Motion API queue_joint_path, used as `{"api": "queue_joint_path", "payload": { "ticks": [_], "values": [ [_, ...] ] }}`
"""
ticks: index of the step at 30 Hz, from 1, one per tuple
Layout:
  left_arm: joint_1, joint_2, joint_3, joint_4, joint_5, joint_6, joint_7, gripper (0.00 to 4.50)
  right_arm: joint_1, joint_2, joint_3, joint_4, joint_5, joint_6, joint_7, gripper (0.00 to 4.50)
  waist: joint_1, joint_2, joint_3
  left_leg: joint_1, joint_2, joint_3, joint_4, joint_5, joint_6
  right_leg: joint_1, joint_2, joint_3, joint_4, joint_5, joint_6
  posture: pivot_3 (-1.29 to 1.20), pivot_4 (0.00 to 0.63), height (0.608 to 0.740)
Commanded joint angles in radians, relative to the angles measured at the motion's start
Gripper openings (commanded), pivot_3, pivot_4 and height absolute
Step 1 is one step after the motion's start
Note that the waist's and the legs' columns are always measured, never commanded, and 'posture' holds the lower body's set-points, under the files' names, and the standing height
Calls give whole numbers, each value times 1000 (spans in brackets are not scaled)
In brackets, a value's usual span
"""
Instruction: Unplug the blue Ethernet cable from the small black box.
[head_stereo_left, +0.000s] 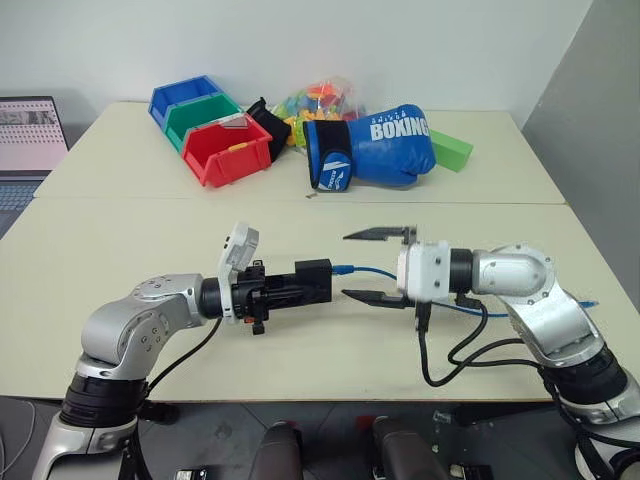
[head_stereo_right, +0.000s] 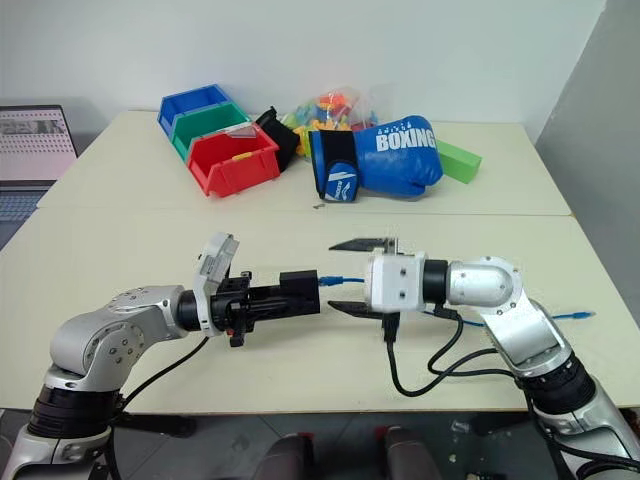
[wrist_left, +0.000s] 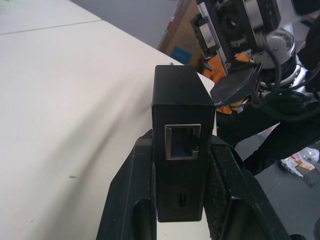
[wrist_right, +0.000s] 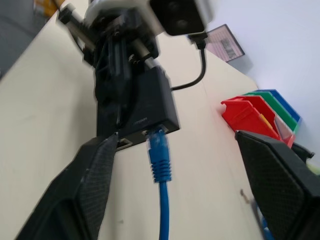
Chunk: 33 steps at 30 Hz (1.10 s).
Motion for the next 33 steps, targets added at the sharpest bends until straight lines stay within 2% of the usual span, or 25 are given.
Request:
{"api": "queue_joint_path", "payload": {
  "ticks": [1,5,10,24,25,26,33],
  "values": [
    [-20,9,3,-3,-9,-40,-67,800,-15,26,-104,-35,296,342,-48,3995,1,0,0,0,0,0,0,0,0,0,0,0,0,0,0,0,150,740],
    [-29,-4,8,6,-13,-51,-93,800,-10,54,-156,39,417,473,-61,3995,1,0,0,0,0,0,0,0,0,0,0,0,0,-1,1,0,150,740],
    [-33,1,11,4,-10,-47,-101,800,-31,94,-186,91,488,554,-83,3995,-3,0,0,0,0,1,0,0,0,0,1,0,0,-2,3,0,150,740],
    [-31,0,17,-19,-16,-32,-78,800,-61,120,-144,114,469,561,-84,3995,-4,0,0,0,0,1,0,0,0,-1,1,-1,-1,-3,5,0,150,740],
    [-31,-1,17,-20,-17,-31,-76,800,-61,120,-141,114,466,559,-83,3629,-4,0,0,0,0,1,0,0,0,-1,1,-1,-1,-3,5,0,150,740],
    [-31,-2,17,-22,-17,-30,-75,800,-62,121,-140,115,464,559,-86,3548,-4,0,0,0,0,1,0,0,0,-1,1,-1,-1,-3,5,0,150,740],
    [-34,-8,14,-26,-22,-30,-64,800,-65,111,-134,113,449,561,-75,1927,-4,0,0,0,0,1,0,0,0,-1,1,-1,-1,-3,5,0,150,740]
  ]
}}
